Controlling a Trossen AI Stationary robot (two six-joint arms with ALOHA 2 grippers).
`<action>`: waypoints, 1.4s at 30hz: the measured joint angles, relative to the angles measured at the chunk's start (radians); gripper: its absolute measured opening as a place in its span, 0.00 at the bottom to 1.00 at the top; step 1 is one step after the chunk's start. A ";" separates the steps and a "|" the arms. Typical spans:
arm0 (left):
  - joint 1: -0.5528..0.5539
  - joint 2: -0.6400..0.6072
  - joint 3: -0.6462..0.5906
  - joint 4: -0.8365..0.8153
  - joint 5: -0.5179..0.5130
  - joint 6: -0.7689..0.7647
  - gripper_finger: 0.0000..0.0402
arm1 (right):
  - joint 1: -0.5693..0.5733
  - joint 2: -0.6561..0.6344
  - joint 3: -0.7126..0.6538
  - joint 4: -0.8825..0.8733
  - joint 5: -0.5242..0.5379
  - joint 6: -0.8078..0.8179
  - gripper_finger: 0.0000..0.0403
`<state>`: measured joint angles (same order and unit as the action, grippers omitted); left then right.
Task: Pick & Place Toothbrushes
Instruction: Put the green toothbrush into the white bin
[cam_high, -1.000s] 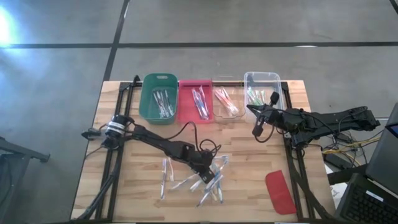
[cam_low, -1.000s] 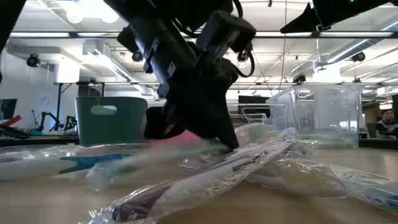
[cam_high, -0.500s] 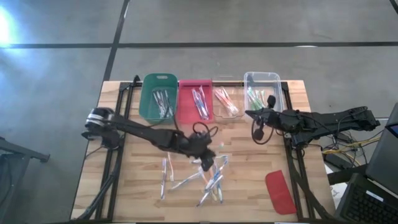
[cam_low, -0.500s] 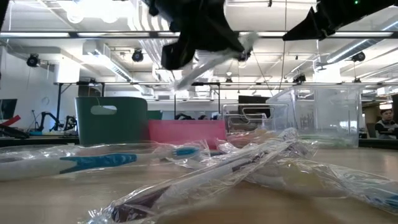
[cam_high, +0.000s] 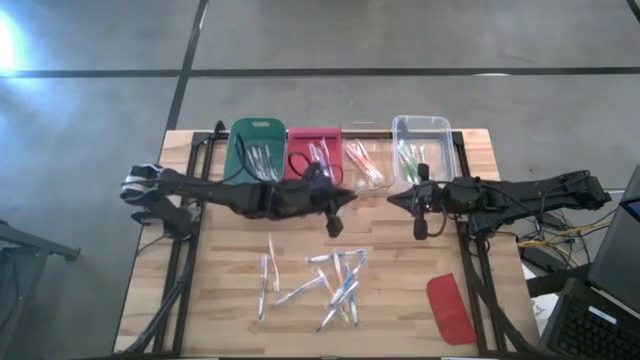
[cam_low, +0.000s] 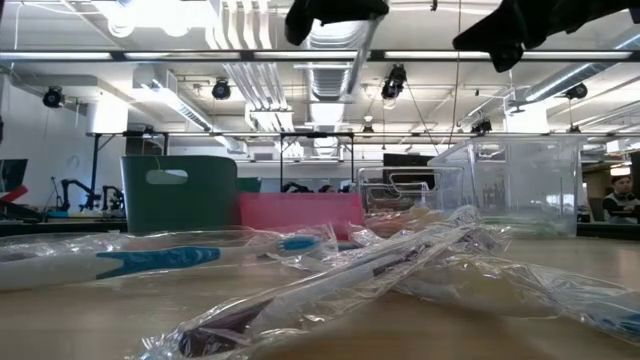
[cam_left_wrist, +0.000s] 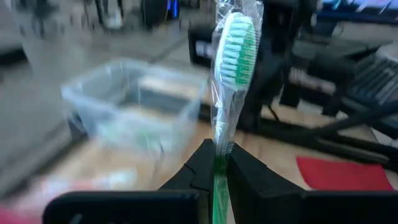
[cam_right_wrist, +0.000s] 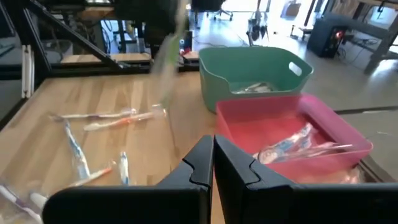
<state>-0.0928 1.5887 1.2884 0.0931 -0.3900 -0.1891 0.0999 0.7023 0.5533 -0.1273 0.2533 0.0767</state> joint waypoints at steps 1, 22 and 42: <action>0.013 0.000 0.000 0.031 0.013 0.035 0.07 | 0.000 0.004 0.000 0.007 -0.001 -0.001 0.02; 0.193 0.000 -0.001 0.323 0.460 0.292 0.06 | -0.002 0.202 0.000 0.480 0.009 -0.099 0.40; 0.197 0.001 0.000 0.350 0.507 0.295 0.06 | -0.039 0.448 0.088 0.695 0.059 -0.157 0.45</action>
<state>0.1047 1.5894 1.2880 0.4431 0.1165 0.1055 0.0605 1.1500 0.6410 0.5676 0.3122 -0.0805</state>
